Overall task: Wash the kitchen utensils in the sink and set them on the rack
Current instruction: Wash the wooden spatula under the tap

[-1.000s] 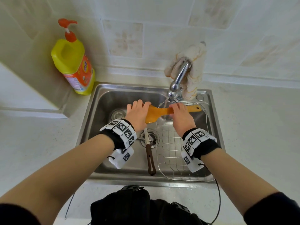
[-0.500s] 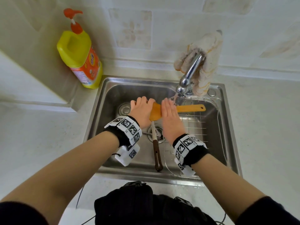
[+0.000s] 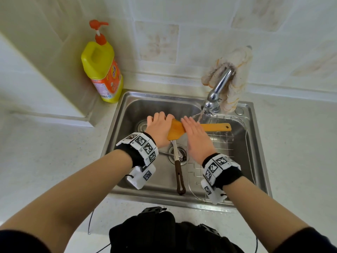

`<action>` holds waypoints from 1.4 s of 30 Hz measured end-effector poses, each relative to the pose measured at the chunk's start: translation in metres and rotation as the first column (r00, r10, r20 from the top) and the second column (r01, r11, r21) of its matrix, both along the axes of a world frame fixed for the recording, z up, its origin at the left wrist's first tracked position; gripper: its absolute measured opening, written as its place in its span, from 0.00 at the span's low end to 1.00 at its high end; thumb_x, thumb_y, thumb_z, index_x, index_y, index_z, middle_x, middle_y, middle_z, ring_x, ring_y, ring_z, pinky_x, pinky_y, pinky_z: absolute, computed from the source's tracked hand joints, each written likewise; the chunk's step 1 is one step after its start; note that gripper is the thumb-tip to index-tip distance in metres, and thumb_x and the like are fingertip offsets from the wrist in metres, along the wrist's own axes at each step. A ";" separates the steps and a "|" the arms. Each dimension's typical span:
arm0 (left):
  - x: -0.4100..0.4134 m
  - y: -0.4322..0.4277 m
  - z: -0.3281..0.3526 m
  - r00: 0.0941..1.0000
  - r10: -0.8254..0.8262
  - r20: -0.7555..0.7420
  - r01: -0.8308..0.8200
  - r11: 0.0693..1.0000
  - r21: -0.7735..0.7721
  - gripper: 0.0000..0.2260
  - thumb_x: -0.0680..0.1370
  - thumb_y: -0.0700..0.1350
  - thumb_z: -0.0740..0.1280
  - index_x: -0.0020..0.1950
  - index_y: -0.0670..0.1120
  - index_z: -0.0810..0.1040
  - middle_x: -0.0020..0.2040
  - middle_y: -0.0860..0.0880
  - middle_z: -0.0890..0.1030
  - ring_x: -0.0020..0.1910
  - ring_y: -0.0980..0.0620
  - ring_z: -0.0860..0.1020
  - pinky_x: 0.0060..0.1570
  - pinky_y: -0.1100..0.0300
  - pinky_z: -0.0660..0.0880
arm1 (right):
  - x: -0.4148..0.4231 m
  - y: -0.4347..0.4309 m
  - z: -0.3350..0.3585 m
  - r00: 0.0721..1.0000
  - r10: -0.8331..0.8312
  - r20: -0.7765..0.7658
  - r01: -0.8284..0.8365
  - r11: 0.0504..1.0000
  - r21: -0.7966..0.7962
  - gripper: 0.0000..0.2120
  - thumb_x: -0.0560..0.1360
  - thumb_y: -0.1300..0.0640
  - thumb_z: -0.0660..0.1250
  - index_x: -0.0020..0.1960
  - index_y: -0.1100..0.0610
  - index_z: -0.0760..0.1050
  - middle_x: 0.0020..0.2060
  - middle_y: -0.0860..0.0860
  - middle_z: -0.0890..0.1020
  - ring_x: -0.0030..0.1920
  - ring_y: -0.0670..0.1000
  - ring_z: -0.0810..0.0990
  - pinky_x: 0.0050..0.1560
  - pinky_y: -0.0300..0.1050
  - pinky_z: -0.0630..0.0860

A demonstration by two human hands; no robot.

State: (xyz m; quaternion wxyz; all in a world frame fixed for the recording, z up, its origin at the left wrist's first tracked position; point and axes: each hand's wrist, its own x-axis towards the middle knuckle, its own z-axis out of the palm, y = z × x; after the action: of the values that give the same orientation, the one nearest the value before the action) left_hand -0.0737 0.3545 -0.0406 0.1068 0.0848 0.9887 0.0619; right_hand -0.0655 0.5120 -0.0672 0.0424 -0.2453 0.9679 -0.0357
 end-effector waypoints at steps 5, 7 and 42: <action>0.007 0.007 -0.005 0.985 -0.081 -0.155 0.063 0.992 -0.113 0.28 0.71 0.44 0.68 0.68 0.46 0.62 0.61 0.44 0.67 0.59 0.45 0.67 0.60 0.51 0.62 | -0.008 0.013 0.005 0.985 -0.174 0.015 0.175 0.984 -0.030 0.26 0.75 0.64 0.62 0.71 0.59 0.59 0.63 0.54 0.71 0.63 0.53 0.68 0.68 0.45 0.63; 0.005 0.010 -0.005 0.976 -0.087 -0.202 0.063 0.990 -0.125 0.26 0.71 0.43 0.68 0.67 0.45 0.62 0.60 0.44 0.68 0.58 0.44 0.67 0.58 0.51 0.62 | -0.008 -0.009 0.008 0.996 -0.084 0.018 0.085 0.991 -0.103 0.29 0.74 0.65 0.63 0.72 0.61 0.57 0.63 0.55 0.71 0.62 0.54 0.70 0.68 0.46 0.64; -0.024 -0.007 0.007 0.978 0.035 0.206 -0.032 0.999 -0.015 0.33 0.67 0.44 0.73 0.68 0.50 0.62 0.62 0.46 0.69 0.63 0.45 0.66 0.65 0.47 0.59 | 0.001 0.009 -0.006 0.983 -0.141 0.119 0.146 0.989 -0.033 0.36 0.76 0.66 0.57 0.75 0.63 0.37 0.75 0.58 0.40 0.76 0.56 0.40 0.74 0.47 0.38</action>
State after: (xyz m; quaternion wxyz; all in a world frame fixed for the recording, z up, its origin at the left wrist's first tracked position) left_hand -0.0982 0.3480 -0.0340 0.2081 0.0607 0.9740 0.0665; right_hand -0.0640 0.5212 -0.0737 0.0910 -0.1731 0.9780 -0.0729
